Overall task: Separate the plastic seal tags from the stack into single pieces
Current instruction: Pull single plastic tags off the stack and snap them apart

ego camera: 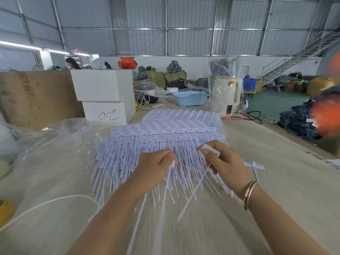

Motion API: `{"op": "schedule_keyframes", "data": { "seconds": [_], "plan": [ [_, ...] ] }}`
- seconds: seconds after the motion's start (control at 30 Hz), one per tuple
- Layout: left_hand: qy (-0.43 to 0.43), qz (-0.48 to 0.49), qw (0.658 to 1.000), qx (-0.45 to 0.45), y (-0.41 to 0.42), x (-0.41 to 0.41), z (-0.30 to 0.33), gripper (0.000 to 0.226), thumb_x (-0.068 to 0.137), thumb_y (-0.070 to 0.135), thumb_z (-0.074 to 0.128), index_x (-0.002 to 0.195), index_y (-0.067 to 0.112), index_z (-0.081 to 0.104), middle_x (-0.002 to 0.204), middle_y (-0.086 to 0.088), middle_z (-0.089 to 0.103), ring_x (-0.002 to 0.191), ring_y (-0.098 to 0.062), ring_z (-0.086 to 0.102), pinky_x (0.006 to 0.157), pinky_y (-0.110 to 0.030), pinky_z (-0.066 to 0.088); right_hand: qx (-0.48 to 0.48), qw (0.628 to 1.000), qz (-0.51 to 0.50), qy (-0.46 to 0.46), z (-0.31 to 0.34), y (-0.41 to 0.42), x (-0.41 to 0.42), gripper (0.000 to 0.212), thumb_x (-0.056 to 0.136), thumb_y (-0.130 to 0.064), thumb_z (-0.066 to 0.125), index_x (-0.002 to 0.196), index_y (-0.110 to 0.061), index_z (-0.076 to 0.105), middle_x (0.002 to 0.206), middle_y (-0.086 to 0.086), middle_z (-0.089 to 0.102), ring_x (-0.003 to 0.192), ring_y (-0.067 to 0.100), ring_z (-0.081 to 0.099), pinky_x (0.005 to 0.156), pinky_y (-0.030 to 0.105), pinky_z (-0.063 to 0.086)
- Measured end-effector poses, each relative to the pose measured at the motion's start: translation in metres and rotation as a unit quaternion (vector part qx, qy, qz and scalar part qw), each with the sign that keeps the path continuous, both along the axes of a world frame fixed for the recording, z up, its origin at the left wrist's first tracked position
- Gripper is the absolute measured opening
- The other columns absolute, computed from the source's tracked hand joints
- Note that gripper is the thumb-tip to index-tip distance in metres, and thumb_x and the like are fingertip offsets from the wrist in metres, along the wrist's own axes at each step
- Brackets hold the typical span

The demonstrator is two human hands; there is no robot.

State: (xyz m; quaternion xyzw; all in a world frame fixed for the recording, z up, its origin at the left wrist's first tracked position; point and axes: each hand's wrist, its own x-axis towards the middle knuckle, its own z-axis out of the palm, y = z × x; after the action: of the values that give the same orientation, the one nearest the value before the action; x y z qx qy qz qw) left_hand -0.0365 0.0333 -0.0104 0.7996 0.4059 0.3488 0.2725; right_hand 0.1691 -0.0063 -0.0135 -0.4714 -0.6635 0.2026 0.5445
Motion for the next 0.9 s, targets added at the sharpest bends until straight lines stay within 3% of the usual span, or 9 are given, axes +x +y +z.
{"op": "schedule_keyframes", "data": {
  "seconds": [0.1, 0.2, 0.27, 0.33, 0.4, 0.53, 0.6, 0.77, 0.9],
  "plan": [
    [-0.071, -0.034, 0.996, -0.035, 0.001, 0.004, 0.0, 0.022, 0.087, 0.026, 0.041, 0.083, 0.034, 0.061, 0.078, -0.022, 0.053, 0.067, -0.016, 0.046, 0.065, -0.027, 0.033, -0.089, 0.995, -0.043, -0.027, -0.023, 0.017, 0.008, 0.017, 0.093, -0.024, 0.057, 0.082, -0.011, 0.06, 0.056, -0.008, 0.044, 0.05, 0.009, 0.038, 0.053, 0.022, 0.036],
    [-0.088, -0.054, 0.993, -0.047, 0.001, 0.005, -0.009, 0.018, 0.078, 0.023, 0.043, 0.082, 0.025, 0.06, 0.078, -0.01, 0.059, 0.064, -0.013, 0.049, 0.056, -0.018, 0.037, -0.092, 0.986, -0.112, -0.078, -0.038, 0.031, 0.009, 0.014, 0.09, -0.021, 0.06, 0.077, -0.021, 0.058, 0.06, -0.008, 0.048, 0.056, 0.009, 0.043, 0.053, 0.011, 0.035],
    [-0.036, -0.044, 0.998, -0.026, 0.004, 0.006, -0.018, 0.022, 0.088, 0.01, 0.045, 0.081, 0.025, 0.061, 0.069, -0.01, 0.055, 0.054, -0.014, 0.042, 0.05, -0.022, 0.032, -0.103, 0.971, -0.145, -0.158, -0.044, 0.036, 0.008, 0.002, 0.089, -0.022, 0.061, 0.089, -0.023, 0.063, 0.078, -0.003, 0.06, 0.075, 0.018, 0.056, 0.066, 0.011, 0.041],
    [0.032, -0.028, 0.999, 0.021, 0.007, 0.007, -0.023, 0.025, 0.089, 0.005, 0.05, 0.08, 0.027, 0.06, 0.063, 0.007, 0.054, 0.048, -0.005, 0.042, 0.049, -0.02, 0.033, -0.111, 0.937, -0.175, -0.282, -0.05, 0.038, 0.008, 0.027, 0.088, -0.026, 0.063, 0.113, -0.016, 0.064, 0.106, 0.006, 0.06, 0.1, 0.027, 0.055, 0.088, 0.029, 0.043],
    [0.117, -0.009, 0.989, 0.092, 0.008, 0.007, -0.027, 0.018, 0.087, 0.012, 0.055, 0.078, 0.027, 0.06, 0.066, 0.013, 0.055, 0.053, 0.0, 0.047, 0.058, -0.015, 0.033, -0.073, 0.921, -0.209, -0.321, -0.048, 0.036, 0.006, 0.039, 0.087, -0.029, 0.065, 0.123, -0.015, 0.06, 0.117, 0.008, 0.056, 0.108, 0.03, 0.051, 0.094, 0.036, 0.039],
    [0.234, -0.012, 0.96, 0.151, 0.011, 0.001, -0.033, 0.024, 0.088, 0.029, 0.043, 0.077, 0.02, 0.064, 0.076, 0.009, 0.057, 0.076, -0.003, 0.048, 0.086, -0.027, 0.028, 0.046, 0.952, -0.179, -0.246, -0.041, 0.023, -0.009, 0.019, 0.088, -0.017, 0.064, 0.105, -0.012, 0.07, 0.102, 0.006, 0.063, 0.097, 0.029, 0.057, 0.087, 0.043, 0.044],
    [0.249, -0.032, 0.957, 0.143, 0.011, -0.001, -0.036, 0.031, 0.083, 0.033, 0.037, 0.075, 0.017, 0.062, 0.078, 0.007, 0.055, 0.08, -0.004, 0.046, 0.088, -0.025, 0.025, 0.065, 0.955, -0.129, -0.258, -0.043, 0.017, -0.018, 0.013, 0.088, -0.015, 0.063, 0.095, -0.013, 0.073, 0.093, 0.003, 0.066, 0.089, 0.026, 0.058, 0.083, 0.042, 0.045],
    [0.084, -0.087, 0.99, 0.074, 0.009, -0.002, -0.034, 0.035, 0.091, 0.012, 0.053, 0.062, 0.033, 0.047, 0.054, 0.01, 0.045, 0.05, -0.009, 0.041, 0.056, -0.024, 0.033, -0.055, 0.971, 0.044, -0.229, -0.04, 0.003, -0.027, 0.035, 0.092, -0.036, 0.053, 0.067, -0.013, 0.063, 0.064, 0.003, 0.054, 0.062, 0.014, 0.047, 0.068, 0.034, 0.039],
    [-0.024, -0.075, 0.993, 0.092, 0.001, 0.002, -0.021, 0.028, 0.085, 0.02, 0.046, 0.062, 0.036, 0.048, 0.055, 0.009, 0.045, 0.051, -0.01, 0.039, 0.053, -0.029, 0.027, -0.187, 0.965, 0.156, -0.097, -0.029, -0.009, -0.03, 0.027, 0.089, -0.035, 0.058, 0.07, -0.02, 0.067, 0.061, -0.006, 0.06, 0.056, 0.007, 0.05, 0.059, 0.02, 0.038]
  ]
}}
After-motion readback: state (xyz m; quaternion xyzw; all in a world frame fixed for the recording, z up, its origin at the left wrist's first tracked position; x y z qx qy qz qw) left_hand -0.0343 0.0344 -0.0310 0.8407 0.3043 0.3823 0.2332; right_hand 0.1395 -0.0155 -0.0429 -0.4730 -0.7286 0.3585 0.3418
